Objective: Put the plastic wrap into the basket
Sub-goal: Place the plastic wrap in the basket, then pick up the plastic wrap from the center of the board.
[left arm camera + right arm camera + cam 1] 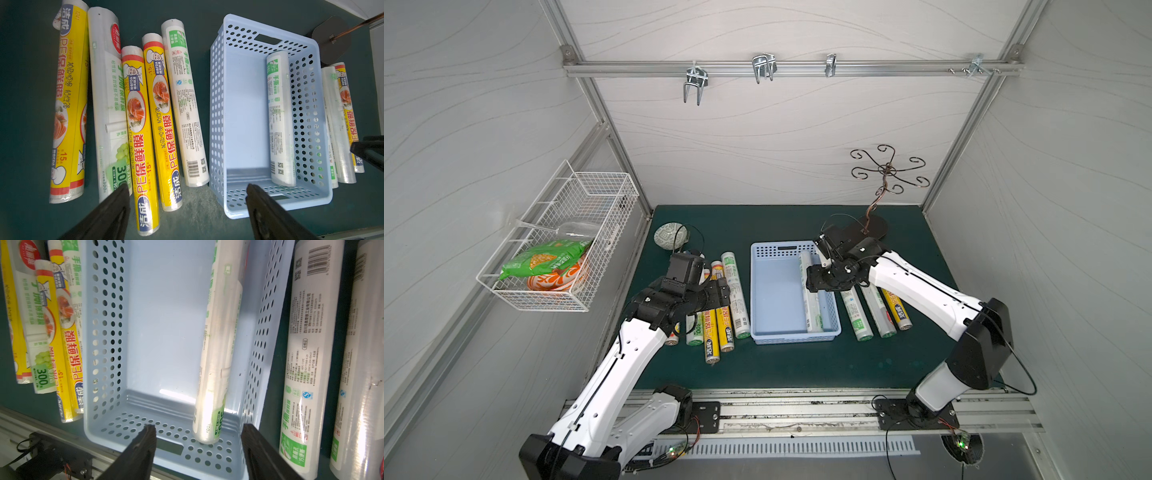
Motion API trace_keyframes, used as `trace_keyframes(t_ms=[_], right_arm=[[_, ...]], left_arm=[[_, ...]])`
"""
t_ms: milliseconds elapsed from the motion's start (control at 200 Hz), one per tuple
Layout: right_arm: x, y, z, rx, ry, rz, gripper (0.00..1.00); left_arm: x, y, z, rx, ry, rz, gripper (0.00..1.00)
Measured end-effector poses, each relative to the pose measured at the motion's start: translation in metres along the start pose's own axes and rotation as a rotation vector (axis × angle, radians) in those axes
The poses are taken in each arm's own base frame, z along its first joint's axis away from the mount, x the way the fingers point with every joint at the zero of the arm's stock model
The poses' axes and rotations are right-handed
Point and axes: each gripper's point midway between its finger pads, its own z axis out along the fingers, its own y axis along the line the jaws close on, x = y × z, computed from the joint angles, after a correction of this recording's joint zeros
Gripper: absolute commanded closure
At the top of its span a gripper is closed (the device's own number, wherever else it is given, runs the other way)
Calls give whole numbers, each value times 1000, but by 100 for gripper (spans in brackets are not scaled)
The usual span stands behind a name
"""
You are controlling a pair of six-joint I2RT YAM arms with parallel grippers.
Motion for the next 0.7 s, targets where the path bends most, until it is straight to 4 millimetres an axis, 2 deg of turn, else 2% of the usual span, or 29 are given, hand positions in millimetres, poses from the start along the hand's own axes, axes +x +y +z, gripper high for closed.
trace_keyframes(t_ms=[185,415,700], right_arm=[[12,-3,-15,-49,3,-3,30],[23,-20,-27,-86,5,41,29],[30,-40,-42,-128,-15,90,29]], left_arm=[[1,1,7,-17,31,-13,10],[-4,-2,16,-32,61,-24,12],[-4,-4,49,-77,159,-64,21]])
